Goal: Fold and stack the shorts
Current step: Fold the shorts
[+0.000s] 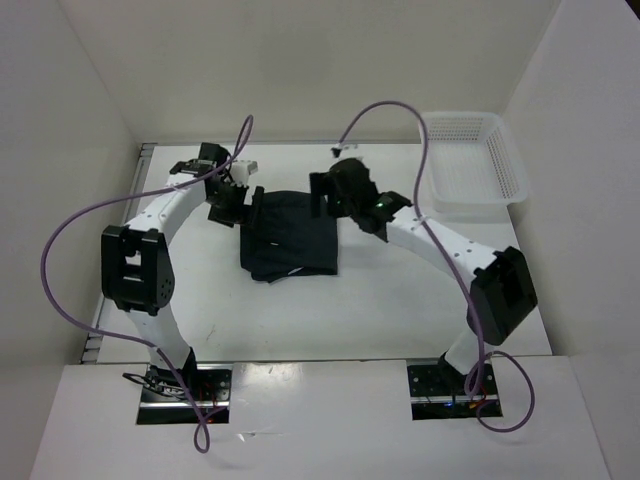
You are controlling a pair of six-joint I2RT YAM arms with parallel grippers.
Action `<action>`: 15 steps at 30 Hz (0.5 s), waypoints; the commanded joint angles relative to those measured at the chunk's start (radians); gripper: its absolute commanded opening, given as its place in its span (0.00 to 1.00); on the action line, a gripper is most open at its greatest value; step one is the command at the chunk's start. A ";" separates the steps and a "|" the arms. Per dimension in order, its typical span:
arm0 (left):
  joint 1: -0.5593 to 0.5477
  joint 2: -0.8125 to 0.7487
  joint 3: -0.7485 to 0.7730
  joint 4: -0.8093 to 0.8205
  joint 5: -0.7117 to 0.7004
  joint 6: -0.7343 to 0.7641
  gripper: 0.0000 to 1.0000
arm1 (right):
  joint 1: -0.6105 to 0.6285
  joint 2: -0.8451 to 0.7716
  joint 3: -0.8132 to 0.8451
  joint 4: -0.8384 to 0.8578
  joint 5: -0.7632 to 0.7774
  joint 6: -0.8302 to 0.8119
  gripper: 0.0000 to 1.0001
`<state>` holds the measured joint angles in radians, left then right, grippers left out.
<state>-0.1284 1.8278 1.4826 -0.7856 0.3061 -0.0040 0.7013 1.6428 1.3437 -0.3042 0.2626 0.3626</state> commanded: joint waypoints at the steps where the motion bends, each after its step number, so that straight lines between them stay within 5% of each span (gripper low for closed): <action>1: -0.004 -0.104 0.091 -0.015 -0.012 0.004 1.00 | -0.139 -0.069 0.051 -0.093 0.028 -0.017 1.00; 5: 0.071 -0.205 0.140 0.061 -0.051 0.004 1.00 | -0.351 -0.081 0.097 -0.243 -0.118 -0.037 1.00; 10: 0.200 -0.297 0.117 0.166 -0.405 0.004 1.00 | -0.494 -0.126 0.095 -0.377 -0.063 -0.048 1.00; 15: 0.401 -0.321 0.085 0.195 -0.421 0.004 1.00 | -0.641 -0.195 0.083 -0.377 -0.057 -0.057 1.00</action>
<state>0.1822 1.5188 1.5902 -0.6266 -0.0353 -0.0032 0.1265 1.5444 1.4078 -0.6464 0.2008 0.3302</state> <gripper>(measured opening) 0.998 0.999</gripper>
